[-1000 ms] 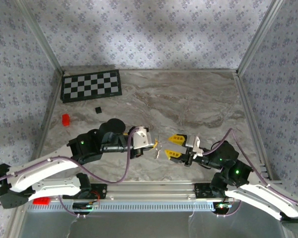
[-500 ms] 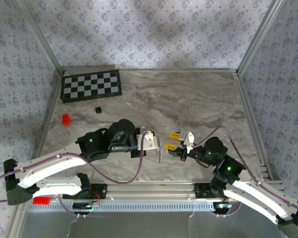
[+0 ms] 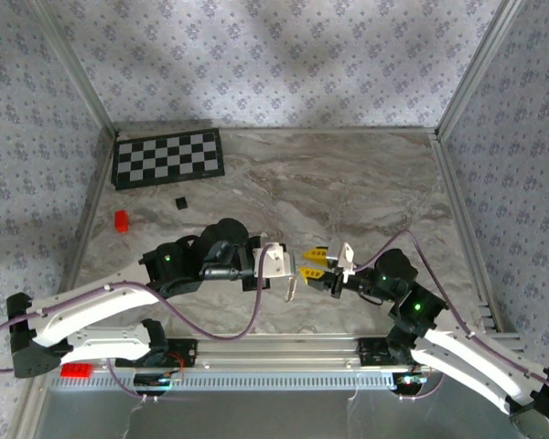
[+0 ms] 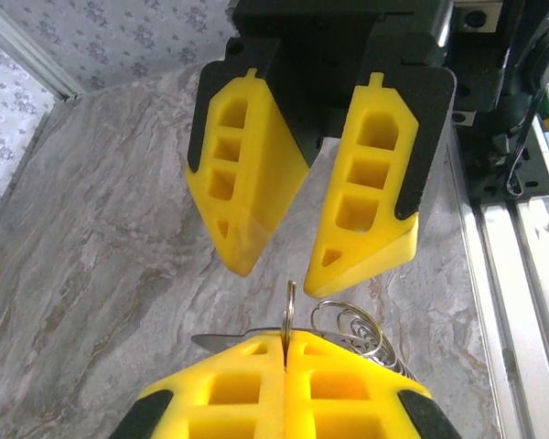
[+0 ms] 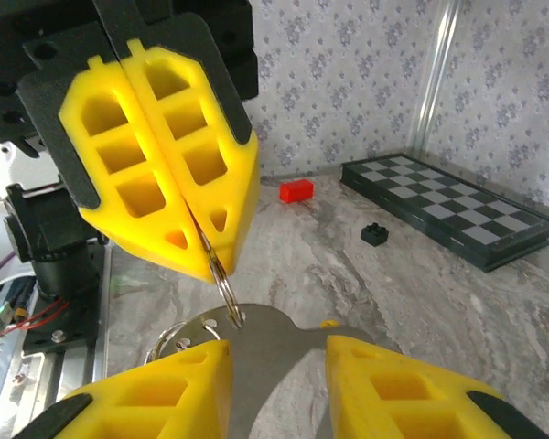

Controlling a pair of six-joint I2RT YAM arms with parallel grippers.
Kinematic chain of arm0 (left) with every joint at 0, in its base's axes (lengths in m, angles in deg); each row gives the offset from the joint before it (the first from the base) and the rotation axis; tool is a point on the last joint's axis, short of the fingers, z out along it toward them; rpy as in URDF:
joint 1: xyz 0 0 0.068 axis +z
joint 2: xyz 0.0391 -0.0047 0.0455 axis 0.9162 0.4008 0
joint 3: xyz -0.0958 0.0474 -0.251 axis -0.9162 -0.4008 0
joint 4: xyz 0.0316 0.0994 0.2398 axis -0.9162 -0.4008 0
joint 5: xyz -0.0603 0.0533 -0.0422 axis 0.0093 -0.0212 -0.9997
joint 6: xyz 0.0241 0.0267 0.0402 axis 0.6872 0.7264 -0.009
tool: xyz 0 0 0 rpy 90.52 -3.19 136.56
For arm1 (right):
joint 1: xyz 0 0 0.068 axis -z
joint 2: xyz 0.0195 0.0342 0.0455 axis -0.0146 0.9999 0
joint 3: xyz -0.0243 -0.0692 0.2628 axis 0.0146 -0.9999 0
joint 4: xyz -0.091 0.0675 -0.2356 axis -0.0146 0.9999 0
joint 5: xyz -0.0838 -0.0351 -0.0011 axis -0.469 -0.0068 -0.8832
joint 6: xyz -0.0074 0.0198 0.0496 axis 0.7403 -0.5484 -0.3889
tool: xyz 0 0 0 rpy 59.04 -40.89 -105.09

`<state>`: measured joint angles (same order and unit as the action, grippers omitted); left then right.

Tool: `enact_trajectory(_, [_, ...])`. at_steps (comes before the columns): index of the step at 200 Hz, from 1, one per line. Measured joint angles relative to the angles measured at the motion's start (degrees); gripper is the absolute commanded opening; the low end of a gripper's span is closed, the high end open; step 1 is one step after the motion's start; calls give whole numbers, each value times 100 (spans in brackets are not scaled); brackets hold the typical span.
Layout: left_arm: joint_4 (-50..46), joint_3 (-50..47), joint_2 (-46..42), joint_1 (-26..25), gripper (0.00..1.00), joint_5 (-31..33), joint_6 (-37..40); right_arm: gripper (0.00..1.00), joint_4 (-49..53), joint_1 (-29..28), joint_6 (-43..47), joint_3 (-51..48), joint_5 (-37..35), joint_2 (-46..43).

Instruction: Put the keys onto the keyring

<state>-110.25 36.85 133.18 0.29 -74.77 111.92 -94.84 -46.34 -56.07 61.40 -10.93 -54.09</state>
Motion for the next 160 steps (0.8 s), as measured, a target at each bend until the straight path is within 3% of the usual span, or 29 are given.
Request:
enact_trajectory(69, [566,-310,-299,337,0,-787,-372,24,-376,33,-195,-114,334,-4])
enact_trajectory(160, [1543,-826,-669,896,0,-2149,-1113,27,-780,35,-501,-195,551,-387])
